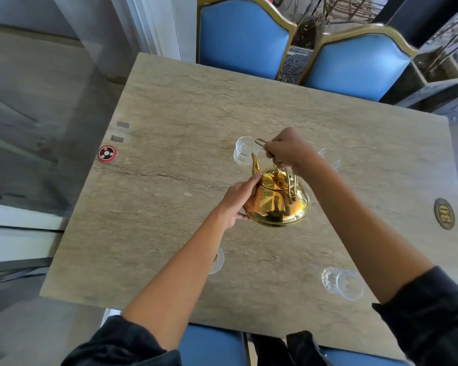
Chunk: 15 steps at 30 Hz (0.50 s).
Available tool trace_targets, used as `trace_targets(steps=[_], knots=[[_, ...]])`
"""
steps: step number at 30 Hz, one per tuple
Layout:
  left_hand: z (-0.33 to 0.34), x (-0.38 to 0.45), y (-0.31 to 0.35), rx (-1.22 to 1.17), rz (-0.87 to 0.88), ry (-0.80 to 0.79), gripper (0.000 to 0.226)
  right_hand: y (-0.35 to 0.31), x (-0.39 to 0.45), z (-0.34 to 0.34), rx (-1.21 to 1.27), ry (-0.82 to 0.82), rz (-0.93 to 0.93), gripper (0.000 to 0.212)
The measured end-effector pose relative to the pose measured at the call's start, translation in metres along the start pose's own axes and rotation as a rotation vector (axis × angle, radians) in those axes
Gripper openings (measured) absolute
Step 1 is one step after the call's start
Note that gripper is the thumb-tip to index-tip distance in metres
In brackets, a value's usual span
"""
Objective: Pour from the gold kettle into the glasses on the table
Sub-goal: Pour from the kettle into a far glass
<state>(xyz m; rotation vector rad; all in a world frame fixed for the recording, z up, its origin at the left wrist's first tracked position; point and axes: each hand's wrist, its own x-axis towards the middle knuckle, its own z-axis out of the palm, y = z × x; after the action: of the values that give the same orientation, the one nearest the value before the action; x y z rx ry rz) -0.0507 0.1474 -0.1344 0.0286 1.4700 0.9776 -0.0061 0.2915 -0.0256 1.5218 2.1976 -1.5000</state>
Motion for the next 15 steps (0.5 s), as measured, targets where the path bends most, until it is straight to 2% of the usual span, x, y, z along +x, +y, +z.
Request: trace_targets(steps=[15], knots=[[0.0074, -0.0056, 0.0024, -0.011, 0.022, 0.016, 0.059, -0.0079, -0.0089, -0.0071, -0.049, -0.024, -0.014, 0.016]])
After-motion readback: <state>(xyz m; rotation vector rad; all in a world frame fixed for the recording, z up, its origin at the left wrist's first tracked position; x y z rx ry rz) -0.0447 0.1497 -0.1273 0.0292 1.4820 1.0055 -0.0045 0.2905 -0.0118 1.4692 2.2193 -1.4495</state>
